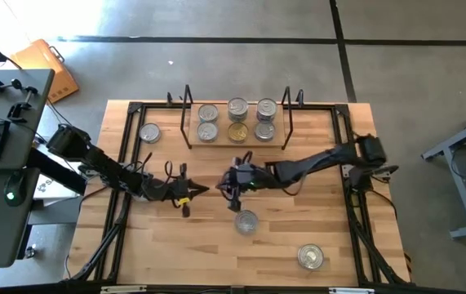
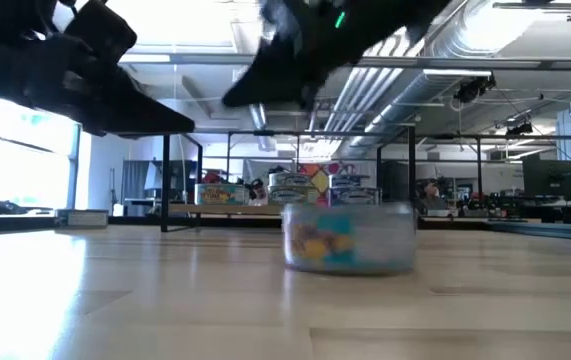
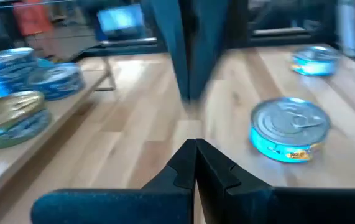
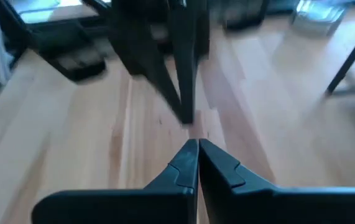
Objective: Stack canned seafood by type on shelf
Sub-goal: Stack the yellow-blue tuna can on top of the yellow-blue tuna can on the shelf
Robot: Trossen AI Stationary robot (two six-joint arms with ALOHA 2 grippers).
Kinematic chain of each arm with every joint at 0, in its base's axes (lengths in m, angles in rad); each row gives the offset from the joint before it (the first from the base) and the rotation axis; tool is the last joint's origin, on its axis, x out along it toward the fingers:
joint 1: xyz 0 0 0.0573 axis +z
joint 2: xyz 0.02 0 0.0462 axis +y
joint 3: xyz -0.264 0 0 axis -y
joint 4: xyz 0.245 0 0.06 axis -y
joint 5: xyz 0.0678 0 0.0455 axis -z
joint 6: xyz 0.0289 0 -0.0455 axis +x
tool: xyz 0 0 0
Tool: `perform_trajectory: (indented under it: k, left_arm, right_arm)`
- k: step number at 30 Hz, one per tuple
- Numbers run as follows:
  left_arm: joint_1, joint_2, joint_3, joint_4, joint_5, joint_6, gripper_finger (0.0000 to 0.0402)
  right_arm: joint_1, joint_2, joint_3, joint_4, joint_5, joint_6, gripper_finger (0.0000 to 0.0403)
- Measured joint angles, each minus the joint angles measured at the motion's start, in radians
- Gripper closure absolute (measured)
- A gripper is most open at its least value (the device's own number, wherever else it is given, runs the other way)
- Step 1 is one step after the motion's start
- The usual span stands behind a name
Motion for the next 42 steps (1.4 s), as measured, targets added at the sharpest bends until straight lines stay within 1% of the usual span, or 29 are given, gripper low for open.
perform_trajectory:
  k: [2,5,6,9,12,14,16,18,20,23,28,30,32,34,37,40,42]
  left_arm:
    - [-0.009,0.000,0.000,-0.008,0.050,0.021,0.0402]
    - [-0.021,0.000,0.002,-0.011,0.167,0.073,0.0402]
    - [-0.022,0.000,0.008,-0.012,0.199,0.092,0.0402]
    - [-0.013,0.001,0.069,-0.072,0.310,0.155,0.0401]
    - [0.022,0.005,0.183,-0.259,0.447,0.227,0.0401]
    - [0.052,0.027,0.273,-0.381,0.521,0.276,0.0401]
    - [0.082,0.071,0.357,-0.468,0.598,0.328,0.0399]
    - [0.110,0.129,0.430,-0.515,0.678,0.374,0.0393]
    - [0.136,0.195,0.502,-0.549,0.733,0.400,0.0382]
    - [0.181,0.293,0.600,-0.628,0.736,0.407,0.0367]
    - [0.245,0.447,0.729,-0.691,0.740,0.407,0.0361]
    - [0.263,0.490,0.763,-0.723,0.770,0.407,0.0365]
    - [0.278,0.530,0.799,-0.732,0.825,0.410,0.0370]
    - [0.285,0.553,0.817,-0.769,0.873,0.423,0.0378]
    - [0.285,0.568,0.849,-0.826,0.878,0.460,0.0390]
    - [0.282,0.560,0.859,-0.898,0.845,0.467,0.0399]
    - [0.282,0.546,0.858,-0.948,0.802,0.461,0.0400]
  right_arm:
    - [0.039,-0.054,0.001,-0.062,0.070,-0.016,0.0399]
    - [0.114,-0.107,-0.001,-0.218,0.175,-0.011,0.0399]
    - [0.142,-0.118,-0.002,-0.259,0.191,-0.002,0.0399]
    - [0.231,-0.151,-0.001,-0.368,0.187,0.038,0.0399]
    - [0.315,-0.143,-0.001,-0.482,0.140,0.136,0.0399]
    - [0.360,-0.129,-0.002,-0.528,0.128,0.222,0.0399]
    - [0.396,-0.114,-0.002,-0.561,0.131,0.298,0.0399]
    - [0.421,-0.087,-0.001,-0.577,0.137,0.361,0.0399]
    - [0.435,-0.059,-0.002,-0.586,0.144,0.392,0.0399]
    - [0.437,-0.028,-0.002,-0.542,0.179,0.373,0.0399]
    - [0.417,-0.019,-0.001,-0.484,0.177,0.293,0.0399]
    - [0.410,-0.019,-0.001,-0.485,0.171,0.275,0.0399]
    - [0.406,-0.019,-0.001,-0.486,0.170,0.274,0.0399]
    - [0.406,-0.019,-0.001,-0.485,0.171,0.272,0.0399]
    - [0.408,-0.019,-0.001,-0.489,0.171,0.272,0.0399]
    - [0.413,-0.019,-0.001,-0.493,0.171,0.270,0.0399]
    - [0.413,-0.019,-0.001,-0.492,0.172,0.264,0.0399]
